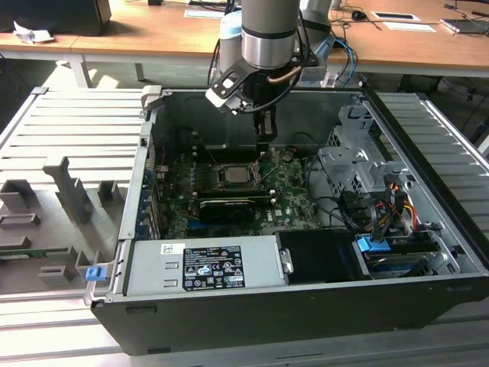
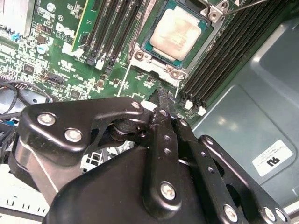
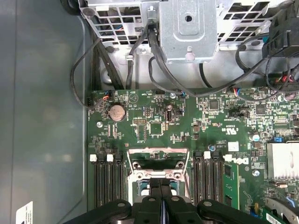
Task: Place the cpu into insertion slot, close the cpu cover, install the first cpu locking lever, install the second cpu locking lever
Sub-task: 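Close the cpu cover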
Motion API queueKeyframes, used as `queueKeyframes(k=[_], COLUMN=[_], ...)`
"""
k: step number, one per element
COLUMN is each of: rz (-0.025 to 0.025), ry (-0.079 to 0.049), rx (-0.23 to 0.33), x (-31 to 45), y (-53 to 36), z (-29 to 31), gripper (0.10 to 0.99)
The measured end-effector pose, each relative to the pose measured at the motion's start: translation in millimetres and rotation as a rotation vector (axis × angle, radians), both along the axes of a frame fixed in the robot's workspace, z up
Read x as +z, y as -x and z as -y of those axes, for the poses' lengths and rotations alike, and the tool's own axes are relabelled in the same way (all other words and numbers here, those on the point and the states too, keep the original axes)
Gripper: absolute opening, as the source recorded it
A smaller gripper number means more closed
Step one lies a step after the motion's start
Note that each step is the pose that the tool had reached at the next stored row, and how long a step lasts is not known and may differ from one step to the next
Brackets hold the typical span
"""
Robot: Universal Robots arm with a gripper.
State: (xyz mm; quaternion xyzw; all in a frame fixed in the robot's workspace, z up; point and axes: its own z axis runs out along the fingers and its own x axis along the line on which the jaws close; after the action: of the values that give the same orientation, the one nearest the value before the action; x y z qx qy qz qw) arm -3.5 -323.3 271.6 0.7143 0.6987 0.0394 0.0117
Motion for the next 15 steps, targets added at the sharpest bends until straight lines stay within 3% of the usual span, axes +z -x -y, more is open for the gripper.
queueKeyframes(k=[15], rz=[0.0], ry=[0.0], rx=[0.0], x=[0.0], y=[-10.9], z=[-0.7], gripper=[0.106])
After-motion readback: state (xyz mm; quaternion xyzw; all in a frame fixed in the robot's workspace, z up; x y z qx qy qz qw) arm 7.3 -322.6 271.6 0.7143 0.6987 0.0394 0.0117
